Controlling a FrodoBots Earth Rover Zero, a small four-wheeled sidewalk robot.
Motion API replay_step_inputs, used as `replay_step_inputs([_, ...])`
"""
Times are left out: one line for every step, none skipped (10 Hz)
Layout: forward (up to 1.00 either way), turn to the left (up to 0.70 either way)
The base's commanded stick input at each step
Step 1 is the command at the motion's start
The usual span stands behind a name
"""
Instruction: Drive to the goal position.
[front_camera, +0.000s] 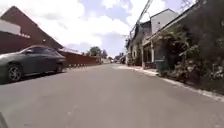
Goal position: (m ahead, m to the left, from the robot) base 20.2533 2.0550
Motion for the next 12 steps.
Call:
replay_step_inputs([1.0, 0.0])
replay_step_inputs([1.0, 0.0])
replay_step_inputs([1.0, 0.0])
replay_step_inputs([1.0, 0.0])
replay_step_inputs([1.0, 0.0])
replay_step_inputs([1.0, 0.0])
replay_step_inputs([1.0, 0.0])
replay_step_inputs([1.0, 0.0])
replay_step_inputs([1.0, 0.0])
replay_step_inputs([1.0, 0.0])
replay_step_inputs([1.0, 0.0])
replay_step_inputs([1.0, 0.0])
